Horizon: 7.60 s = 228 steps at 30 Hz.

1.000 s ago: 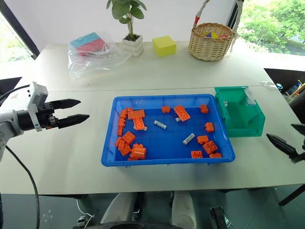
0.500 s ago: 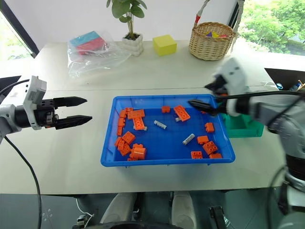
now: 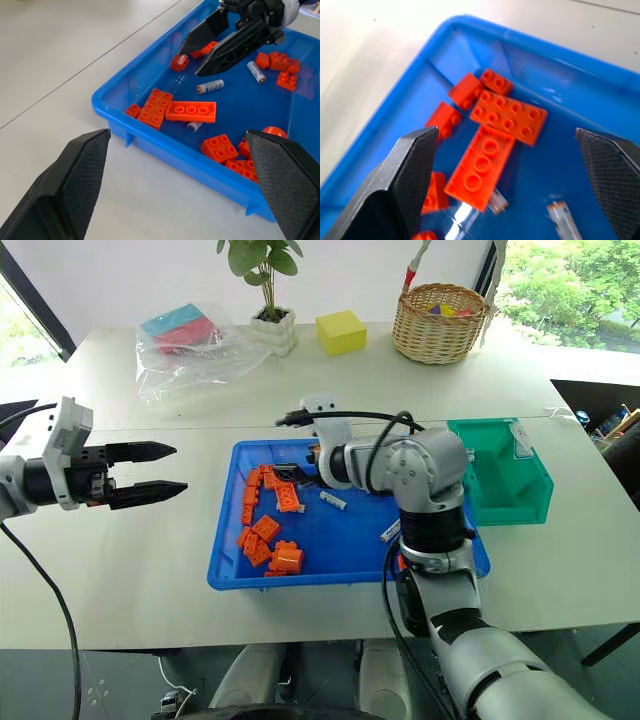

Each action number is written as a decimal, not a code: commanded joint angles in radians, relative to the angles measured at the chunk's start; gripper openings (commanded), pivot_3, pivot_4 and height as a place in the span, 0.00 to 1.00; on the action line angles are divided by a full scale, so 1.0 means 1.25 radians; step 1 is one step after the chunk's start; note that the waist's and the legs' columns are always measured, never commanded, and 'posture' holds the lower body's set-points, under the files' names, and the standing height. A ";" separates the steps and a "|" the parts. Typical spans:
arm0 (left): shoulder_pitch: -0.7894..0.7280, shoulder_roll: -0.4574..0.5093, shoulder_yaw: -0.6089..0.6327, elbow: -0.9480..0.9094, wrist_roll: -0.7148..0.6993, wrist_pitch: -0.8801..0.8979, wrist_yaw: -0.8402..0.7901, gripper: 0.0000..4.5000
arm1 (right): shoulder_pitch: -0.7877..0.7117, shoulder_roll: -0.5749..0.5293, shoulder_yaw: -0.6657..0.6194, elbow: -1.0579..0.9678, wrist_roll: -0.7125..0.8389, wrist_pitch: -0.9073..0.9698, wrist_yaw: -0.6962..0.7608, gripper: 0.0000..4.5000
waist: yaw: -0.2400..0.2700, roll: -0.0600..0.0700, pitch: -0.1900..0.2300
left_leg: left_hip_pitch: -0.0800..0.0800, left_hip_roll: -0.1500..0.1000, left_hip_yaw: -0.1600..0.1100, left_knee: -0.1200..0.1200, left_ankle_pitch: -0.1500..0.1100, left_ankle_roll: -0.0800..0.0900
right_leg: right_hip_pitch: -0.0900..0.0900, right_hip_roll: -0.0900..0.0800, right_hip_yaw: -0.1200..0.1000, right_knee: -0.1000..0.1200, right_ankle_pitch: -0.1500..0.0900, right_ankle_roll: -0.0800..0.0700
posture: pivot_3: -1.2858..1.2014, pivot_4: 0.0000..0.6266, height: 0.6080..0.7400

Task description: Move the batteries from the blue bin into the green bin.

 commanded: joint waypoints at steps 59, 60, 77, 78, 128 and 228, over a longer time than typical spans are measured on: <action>-0.089 -0.027 -0.042 0.019 0.019 -0.015 -0.005 1.00 | 0.224 -0.598 0.218 -0.342 0.073 -0.301 0.690 0.35 | -0.025 -0.002 0.001 | 0.000 0.001 0.000 0.000 0.000 0.000 | -0.001 0.000 0.000 0.002 -0.001 0.001 | 0.52 0.24 0.71; -0.095 -0.027 -0.045 0.023 0.021 -0.016 -0.007 1.00 | 0.240 -0.601 0.213 -0.351 0.079 -0.300 0.687 0.35 | -0.025 -0.002 0.001 | 0.001 0.001 0.000 0.000 0.000 0.000 | -0.001 0.000 0.000 0.002 -0.001 0.001 | 0.52 0.24 0.71; -0.130 -0.022 -0.064 0.045 0.042 -0.029 -0.041 1.00 | 0.169 -0.501 0.315 -0.239 -0.002 -0.401 0.676 1.00 | -0.004 -0.002 0.001 | 0.000 0.001 0.000 0.001 0.000 0.000 | -0.001 0.000 0.000 0.001 -0.001 0.001 | 0.52 0.24 0.71; -0.126 -0.021 -0.063 0.043 0.042 -0.030 -0.042 1.00 | 0.152 -0.496 0.322 -0.225 -0.013 -0.422 0.684 1.00 | -0.004 -0.002 0.001 | 0.000 0.001 0.000 0.001 0.000 0.000 | -0.001 0.000 0.000 0.001 -0.001 0.001 | 0.52 0.24 0.71; -0.066 -0.032 -0.039 -0.079 -0.029 0.001 -0.067 1.00 | 0.206 -0.726 -0.065 -0.018 -0.234 -0.435 0.649 0.12 | 0.004 -0.003 0.001 | 0.000 0.000 0.000 0.000 0.000 0.000 | 0.000 -0.001 0.000 0.001 -0.001 0.001 | 0.52 0.24 0.71; -0.088 -0.114 -0.089 -0.093 -0.034 -0.028 -0.002 1.00 | 0.363 -0.814 -0.114 -0.082 -0.128 -0.674 0.726 0.78 | 0.000 -0.002 0.002 | 0.004 0.003 0.007 0.001 0.000 0.001 | 0.001 0.001 0.004 0.001 -0.002 0.000 | 0.52 0.24 0.71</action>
